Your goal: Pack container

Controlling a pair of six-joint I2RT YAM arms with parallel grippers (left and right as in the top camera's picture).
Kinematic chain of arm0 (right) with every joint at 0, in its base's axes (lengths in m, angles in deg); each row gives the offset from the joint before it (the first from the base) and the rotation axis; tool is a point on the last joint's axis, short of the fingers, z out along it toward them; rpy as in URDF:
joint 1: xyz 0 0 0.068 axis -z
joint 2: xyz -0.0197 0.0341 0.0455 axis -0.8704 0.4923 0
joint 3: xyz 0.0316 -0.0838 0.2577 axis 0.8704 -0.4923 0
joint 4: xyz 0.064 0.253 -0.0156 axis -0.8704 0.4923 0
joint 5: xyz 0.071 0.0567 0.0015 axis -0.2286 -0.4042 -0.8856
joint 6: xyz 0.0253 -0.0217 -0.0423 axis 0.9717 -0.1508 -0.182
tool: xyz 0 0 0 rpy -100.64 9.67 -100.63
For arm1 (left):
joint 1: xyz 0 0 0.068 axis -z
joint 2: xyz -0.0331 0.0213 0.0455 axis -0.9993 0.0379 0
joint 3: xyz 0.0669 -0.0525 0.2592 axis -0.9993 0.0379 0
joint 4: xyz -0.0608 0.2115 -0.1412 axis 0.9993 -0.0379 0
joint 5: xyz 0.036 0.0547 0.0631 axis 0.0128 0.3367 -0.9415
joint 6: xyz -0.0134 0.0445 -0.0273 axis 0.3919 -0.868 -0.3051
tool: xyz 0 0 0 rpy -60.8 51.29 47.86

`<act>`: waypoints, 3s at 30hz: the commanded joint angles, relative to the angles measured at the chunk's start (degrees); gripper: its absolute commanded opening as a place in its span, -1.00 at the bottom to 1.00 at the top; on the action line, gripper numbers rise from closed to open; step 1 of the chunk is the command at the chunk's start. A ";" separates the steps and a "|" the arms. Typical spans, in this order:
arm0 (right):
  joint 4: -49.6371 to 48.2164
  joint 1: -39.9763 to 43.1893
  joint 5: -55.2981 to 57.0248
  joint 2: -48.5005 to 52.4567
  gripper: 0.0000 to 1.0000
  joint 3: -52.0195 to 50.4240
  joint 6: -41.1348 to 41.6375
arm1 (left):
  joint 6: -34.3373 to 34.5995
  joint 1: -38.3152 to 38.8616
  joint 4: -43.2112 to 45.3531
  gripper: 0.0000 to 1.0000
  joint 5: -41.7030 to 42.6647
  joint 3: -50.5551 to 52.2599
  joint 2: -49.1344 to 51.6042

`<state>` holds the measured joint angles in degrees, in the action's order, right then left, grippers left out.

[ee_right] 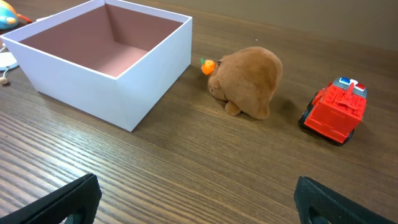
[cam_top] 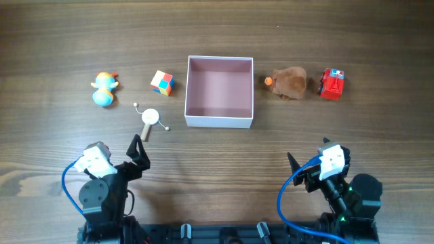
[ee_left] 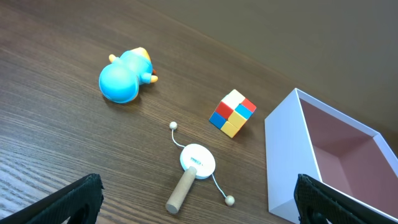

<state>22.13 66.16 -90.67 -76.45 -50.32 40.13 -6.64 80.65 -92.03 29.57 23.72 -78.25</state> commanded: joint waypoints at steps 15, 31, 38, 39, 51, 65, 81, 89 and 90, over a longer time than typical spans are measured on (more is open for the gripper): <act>-0.11 -0.39 -0.24 -0.79 0.99 -0.46 -0.57 | 0.50 0.31 0.37 0.99 1.07 0.39 -0.57; -4.66 -0.39 -14.08 -0.79 0.99 -0.46 1.66 | 0.09 0.31 -0.02 0.99 1.14 0.39 0.24; -11.89 -0.39 -16.44 -0.07 0.99 1.38 17.46 | 0.07 0.31 -0.11 0.99 3.67 -2.89 1.88; -11.72 -0.39 -16.44 0.52 1.00 2.47 17.46 | 0.07 0.31 -0.13 0.99 3.65 -3.78 2.58; 6.05 -0.39 -6.47 24.96 1.00 28.20 15.74 | 0.02 0.31 -11.10 0.99 3.43 -31.28 34.71; 34.21 -0.39 -1.40 66.82 0.99 70.34 11.80 | -6.01 0.31 -31.78 0.99 3.45 -68.87 73.46; 28.44 -10.03 17.00 92.52 0.99 83.89 22.03 | -5.99 0.26 -31.91 1.00 1.73 -69.16 78.29; 28.30 -10.78 20.46 104.74 0.99 86.33 26.69 | -5.99 0.26 -31.91 0.99 1.73 -69.18 78.29; 28.26 -10.78 19.80 106.27 0.99 86.33 26.67 | -5.99 0.26 -31.91 1.00 1.73 -69.18 78.29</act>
<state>50.23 54.97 -73.38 25.12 34.99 63.93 -11.25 80.65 -124.07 31.84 -44.37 0.04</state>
